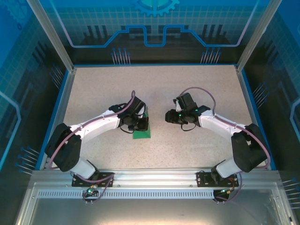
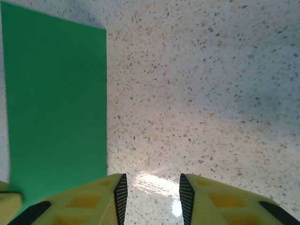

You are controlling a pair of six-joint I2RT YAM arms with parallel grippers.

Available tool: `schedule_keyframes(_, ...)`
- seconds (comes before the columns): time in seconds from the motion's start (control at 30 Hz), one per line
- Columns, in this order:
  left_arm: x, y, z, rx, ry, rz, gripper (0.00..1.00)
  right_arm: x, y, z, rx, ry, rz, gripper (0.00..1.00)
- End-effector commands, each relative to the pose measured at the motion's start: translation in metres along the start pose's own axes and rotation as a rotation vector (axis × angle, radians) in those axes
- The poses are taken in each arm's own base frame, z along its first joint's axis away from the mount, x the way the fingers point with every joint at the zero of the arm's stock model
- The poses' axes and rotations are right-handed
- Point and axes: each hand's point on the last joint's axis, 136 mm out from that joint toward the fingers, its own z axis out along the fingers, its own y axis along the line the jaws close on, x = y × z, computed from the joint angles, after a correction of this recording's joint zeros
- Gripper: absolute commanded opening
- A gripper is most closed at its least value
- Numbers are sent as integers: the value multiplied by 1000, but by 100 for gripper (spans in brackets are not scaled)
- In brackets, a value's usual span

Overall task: Fold a paper plane with a square sheet of paper (pick it up from the middle)
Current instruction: Fold the triangle a second time at the center of the table.

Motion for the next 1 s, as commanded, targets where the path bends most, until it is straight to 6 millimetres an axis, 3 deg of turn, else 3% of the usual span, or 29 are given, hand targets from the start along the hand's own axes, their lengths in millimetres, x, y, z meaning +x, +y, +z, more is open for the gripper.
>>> schedule_keyframes(0.0,9,-4,2,50,-2,-8,2,7,2,9,-44,44,12,36)
schedule_keyframes(0.33,35,54,-10,-154,-68,-211,3,17,55,40,-125,133,-114,31)
schedule_keyframes(0.53,41,67,-7,-177,-73,-257,4,20,84,65,-165,181,-164,28)
schedule_keyframes(0.73,40,66,1,-176,-52,-273,4,25,102,90,-193,238,-169,24)
schedule_keyframes(0.97,40,64,5,-168,-45,-298,9,34,92,115,-145,300,-147,22)
